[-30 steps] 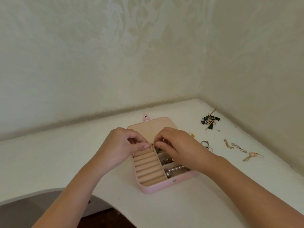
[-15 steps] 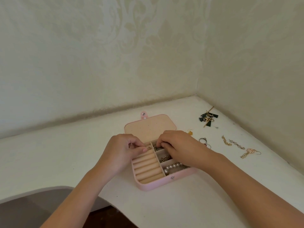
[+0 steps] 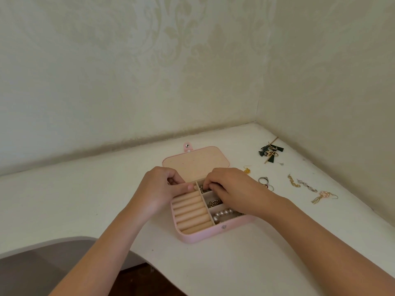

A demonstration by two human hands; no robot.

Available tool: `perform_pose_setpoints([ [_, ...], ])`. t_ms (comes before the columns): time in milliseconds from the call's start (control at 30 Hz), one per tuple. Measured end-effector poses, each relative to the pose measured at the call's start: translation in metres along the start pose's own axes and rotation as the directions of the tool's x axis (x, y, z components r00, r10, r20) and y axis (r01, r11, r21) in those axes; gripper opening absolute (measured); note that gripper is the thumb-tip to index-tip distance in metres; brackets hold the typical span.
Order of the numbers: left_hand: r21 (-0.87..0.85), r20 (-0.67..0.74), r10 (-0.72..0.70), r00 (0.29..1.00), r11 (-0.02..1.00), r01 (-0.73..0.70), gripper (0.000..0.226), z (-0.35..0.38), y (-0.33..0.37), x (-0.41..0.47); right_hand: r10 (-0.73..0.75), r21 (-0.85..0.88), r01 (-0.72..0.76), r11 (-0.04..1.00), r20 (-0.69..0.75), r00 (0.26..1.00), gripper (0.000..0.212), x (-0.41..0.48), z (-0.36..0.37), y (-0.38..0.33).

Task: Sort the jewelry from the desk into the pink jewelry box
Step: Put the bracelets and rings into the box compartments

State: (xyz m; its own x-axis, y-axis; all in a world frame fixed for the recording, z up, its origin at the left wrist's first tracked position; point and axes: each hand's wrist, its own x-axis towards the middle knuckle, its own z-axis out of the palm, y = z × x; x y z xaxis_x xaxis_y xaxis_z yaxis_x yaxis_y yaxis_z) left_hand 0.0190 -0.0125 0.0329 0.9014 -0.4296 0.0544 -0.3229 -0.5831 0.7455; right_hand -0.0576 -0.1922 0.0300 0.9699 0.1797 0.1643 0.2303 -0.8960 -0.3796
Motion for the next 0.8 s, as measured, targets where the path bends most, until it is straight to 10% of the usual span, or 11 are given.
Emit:
perform_pose_setpoints([
  [300,0.088,-0.008,-0.015,1.0,0.996,0.016,0.02,0.003,0.004,0.0,0.261,0.117,-0.241,0.963,-0.205,0.943,0.015,-0.012,-0.049,0.035],
  [500,0.122,0.05,-0.005,0.999,0.993,-0.001,0.017,0.001,0.007,-0.001,0.528,0.039,-0.527,0.849,-0.018,0.849,0.01,-0.03,-0.062,0.07],
  [800,-0.013,-0.013,0.046,0.999,0.999,-0.046,0.016,-0.009,0.013,-0.007,0.545,-0.006,-0.546,0.838,0.062,0.836,0.003,-0.027,-0.06,0.067],
])
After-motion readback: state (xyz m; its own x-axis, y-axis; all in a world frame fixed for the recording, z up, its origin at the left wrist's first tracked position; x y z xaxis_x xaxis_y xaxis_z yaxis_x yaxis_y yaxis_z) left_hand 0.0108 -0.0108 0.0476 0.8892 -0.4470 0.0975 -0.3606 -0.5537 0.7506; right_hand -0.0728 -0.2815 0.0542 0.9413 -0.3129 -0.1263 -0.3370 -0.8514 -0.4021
